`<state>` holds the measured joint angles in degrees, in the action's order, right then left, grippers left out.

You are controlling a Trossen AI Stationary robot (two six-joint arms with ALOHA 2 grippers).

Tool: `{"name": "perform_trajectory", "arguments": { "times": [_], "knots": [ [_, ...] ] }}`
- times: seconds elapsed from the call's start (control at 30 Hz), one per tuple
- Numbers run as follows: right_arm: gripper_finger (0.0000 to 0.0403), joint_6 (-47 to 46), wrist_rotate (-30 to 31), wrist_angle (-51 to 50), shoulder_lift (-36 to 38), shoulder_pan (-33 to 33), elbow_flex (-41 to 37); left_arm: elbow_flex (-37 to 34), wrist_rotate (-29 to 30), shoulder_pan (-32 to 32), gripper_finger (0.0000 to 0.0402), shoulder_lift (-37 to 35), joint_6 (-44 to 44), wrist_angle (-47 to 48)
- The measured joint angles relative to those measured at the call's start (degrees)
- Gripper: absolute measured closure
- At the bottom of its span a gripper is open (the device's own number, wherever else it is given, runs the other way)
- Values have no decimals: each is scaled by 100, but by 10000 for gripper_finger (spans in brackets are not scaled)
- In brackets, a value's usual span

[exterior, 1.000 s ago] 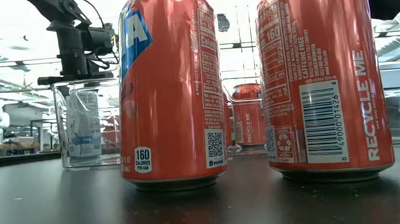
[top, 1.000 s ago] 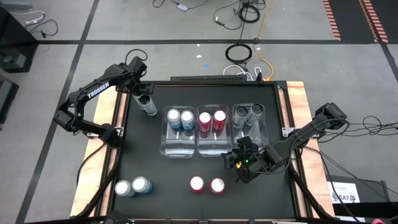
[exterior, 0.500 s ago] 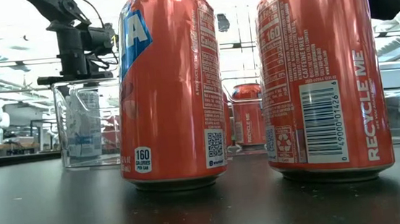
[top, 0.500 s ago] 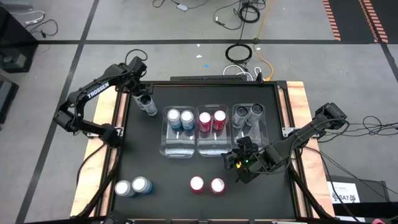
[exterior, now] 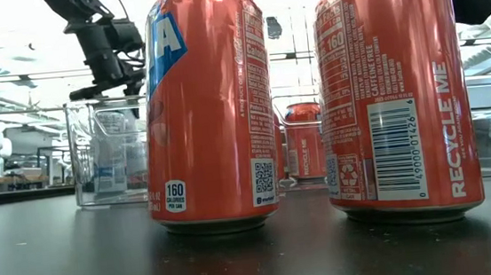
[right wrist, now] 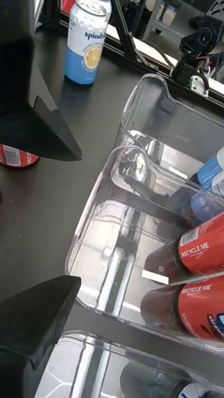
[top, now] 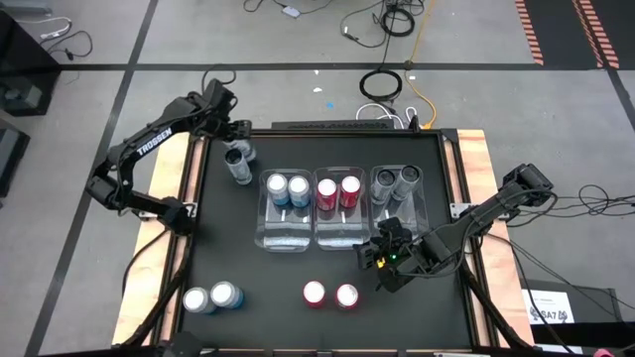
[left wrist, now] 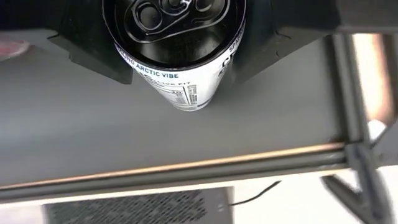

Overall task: Sort soda cans
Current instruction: Put the white-blue soda can into the right transparent bin

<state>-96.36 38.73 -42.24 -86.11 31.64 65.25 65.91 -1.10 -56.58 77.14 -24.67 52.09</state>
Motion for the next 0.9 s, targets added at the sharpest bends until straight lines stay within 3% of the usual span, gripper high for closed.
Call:
{"name": "perform_trajectory", "arguments": {
  "times": [0.2,0.37,0.9],
  "knots": [
    [93,-28,-1,0,0,2,0,323,-329,107,130,244,15,-237],
    [93,-125,-1,-1,0,31,0,995,-462,459,130,803,142,-211],
    [93,-1689,-6,-367,0,911,0,4749,-455,2007,130,3359,452,-209]
  ]
}}
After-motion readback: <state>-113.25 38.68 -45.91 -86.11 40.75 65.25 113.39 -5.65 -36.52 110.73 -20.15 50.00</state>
